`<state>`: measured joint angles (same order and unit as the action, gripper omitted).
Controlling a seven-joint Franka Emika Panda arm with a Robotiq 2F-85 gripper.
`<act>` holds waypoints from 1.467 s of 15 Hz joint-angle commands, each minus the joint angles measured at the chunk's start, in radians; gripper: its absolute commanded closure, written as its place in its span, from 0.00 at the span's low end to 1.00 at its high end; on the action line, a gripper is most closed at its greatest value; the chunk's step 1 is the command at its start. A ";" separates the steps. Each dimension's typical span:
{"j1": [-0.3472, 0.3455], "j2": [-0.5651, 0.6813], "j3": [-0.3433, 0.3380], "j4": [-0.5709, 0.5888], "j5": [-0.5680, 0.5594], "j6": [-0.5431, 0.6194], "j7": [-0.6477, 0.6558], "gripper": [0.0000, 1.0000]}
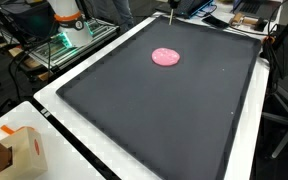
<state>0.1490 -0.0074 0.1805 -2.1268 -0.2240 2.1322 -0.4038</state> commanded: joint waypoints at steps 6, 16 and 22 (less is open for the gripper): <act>0.016 -0.134 -0.016 -0.020 0.060 -0.014 -0.095 0.97; 0.024 -0.134 -0.013 0.004 0.026 -0.007 -0.084 0.87; 0.021 -0.105 -0.037 -0.026 0.082 0.010 -0.175 0.97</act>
<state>0.1629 -0.1245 0.1674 -2.1267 -0.1895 2.1285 -0.5091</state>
